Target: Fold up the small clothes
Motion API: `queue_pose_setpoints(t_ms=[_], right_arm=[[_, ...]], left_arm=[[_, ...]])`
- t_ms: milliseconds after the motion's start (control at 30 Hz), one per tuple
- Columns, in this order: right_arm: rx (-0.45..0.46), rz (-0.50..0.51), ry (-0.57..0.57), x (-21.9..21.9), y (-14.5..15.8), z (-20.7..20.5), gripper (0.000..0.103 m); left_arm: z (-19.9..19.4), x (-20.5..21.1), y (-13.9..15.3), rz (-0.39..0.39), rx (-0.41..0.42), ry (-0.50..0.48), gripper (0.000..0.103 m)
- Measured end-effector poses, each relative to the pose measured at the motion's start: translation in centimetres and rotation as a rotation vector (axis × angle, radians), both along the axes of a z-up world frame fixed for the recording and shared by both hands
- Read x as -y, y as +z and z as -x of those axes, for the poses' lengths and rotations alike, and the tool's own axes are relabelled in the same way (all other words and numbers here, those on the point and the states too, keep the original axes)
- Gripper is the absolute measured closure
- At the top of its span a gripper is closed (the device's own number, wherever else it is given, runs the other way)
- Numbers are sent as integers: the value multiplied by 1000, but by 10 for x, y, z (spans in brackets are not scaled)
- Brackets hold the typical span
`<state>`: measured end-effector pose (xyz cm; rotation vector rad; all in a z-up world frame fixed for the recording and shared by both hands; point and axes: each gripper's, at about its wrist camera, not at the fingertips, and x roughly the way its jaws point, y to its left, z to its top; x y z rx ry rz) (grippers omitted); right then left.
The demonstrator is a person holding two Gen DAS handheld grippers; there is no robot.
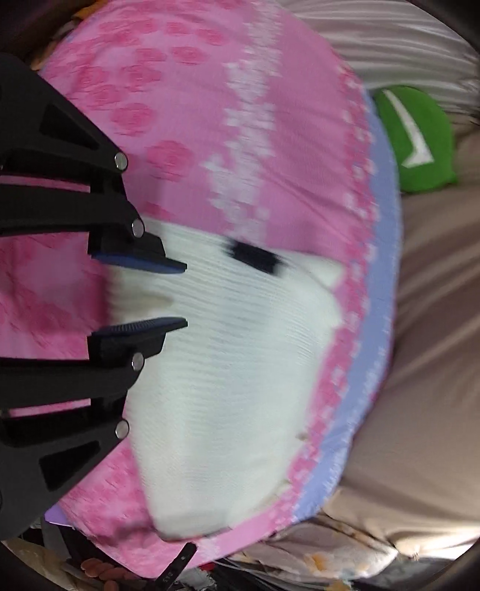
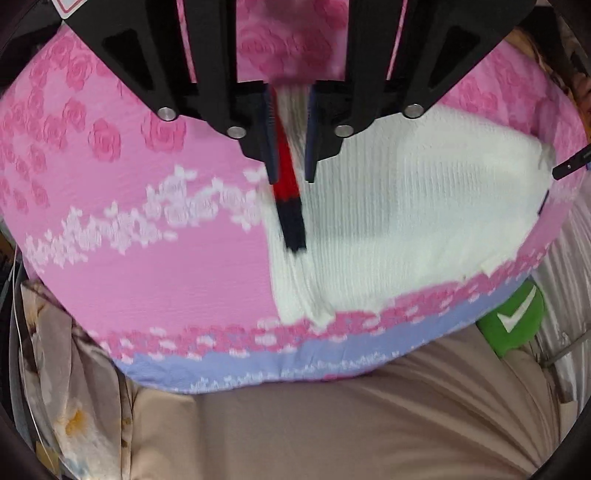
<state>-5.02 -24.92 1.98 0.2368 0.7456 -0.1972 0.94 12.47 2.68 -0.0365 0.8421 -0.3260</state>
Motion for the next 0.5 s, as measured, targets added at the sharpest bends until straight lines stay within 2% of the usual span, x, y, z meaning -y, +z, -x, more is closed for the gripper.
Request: queue_pose_setpoints(t_ms=[33,67,167,267,333,400,467,500], right_arm=[[36,-23,17,1,9,-11,62],[72,-48,28,5,18,-26,58],[76,-87,33,14,21,-79,55],[46,-162,26,26,9,-121,50],[16,-164,24,26,1,-142,50],[-11,-136,31,20,-6,-158,50],[-41,-105,31,16,-13,-168,62],[-56,-87,41,13,-15,-173,88]], left_arm=[[-8,5,9,13,29,-8,58],[-19,11,19,29,58,-16,54],[-66,28,29,15,91,3,47],[-119,37,16,39,15,-1,43],[-148,42,-1,52,-56,2,43],[-162,47,-14,53,-81,3,44],[-171,52,-25,40,-95,1,55],[-176,53,-29,40,-107,0,68]])
